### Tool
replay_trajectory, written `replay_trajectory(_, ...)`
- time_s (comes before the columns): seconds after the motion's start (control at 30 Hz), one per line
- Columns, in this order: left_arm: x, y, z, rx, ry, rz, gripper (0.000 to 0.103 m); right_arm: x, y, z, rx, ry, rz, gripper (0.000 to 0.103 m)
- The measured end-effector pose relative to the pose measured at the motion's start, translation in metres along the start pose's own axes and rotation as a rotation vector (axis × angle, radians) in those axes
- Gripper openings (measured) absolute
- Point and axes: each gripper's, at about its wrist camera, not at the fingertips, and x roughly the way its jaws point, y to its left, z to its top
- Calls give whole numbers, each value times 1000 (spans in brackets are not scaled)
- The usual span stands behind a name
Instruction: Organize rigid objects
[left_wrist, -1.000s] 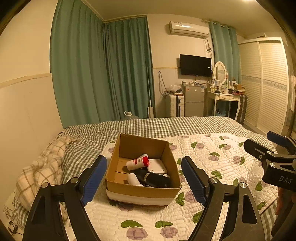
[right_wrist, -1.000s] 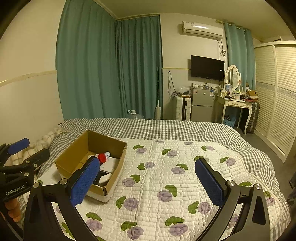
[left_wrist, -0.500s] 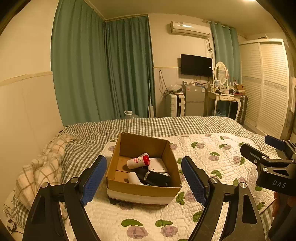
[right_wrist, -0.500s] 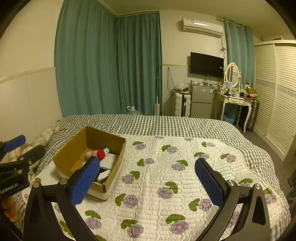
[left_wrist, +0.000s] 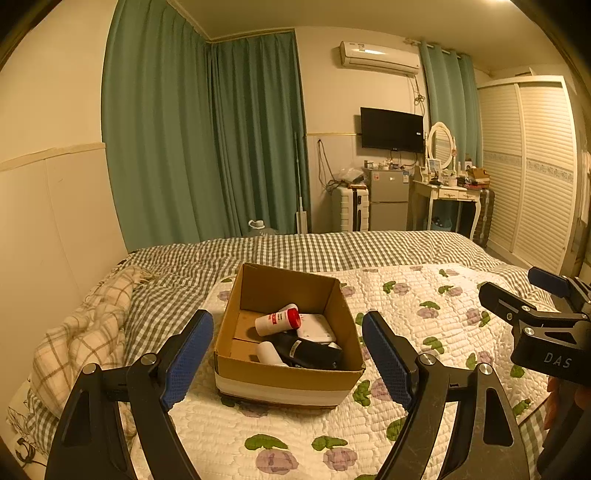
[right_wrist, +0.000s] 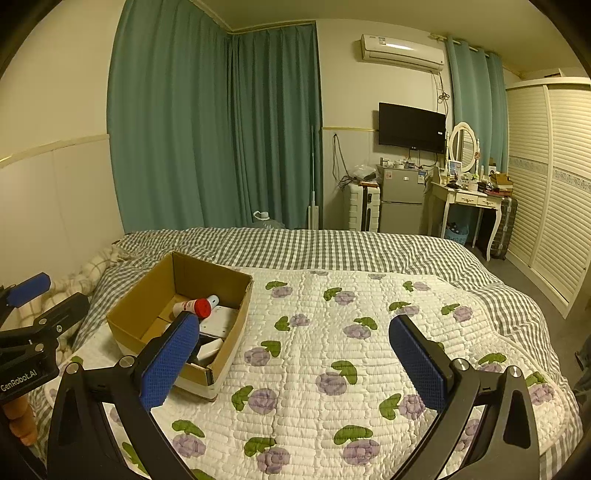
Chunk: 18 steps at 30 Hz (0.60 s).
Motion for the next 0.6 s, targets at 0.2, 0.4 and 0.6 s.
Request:
replay_trajectory(0.2,0,0,-2,1,5,-3,86,-1,0,0,6,-1,8,103)
replay_trajectory(0.4,0,0,-2,0,5,-3,86,-1,-1,-1,8,1,11,103)
replay_trajectory(0.6,-1,0,-2,1,3,-3,86,-1,0,-2,7,7,9,103)
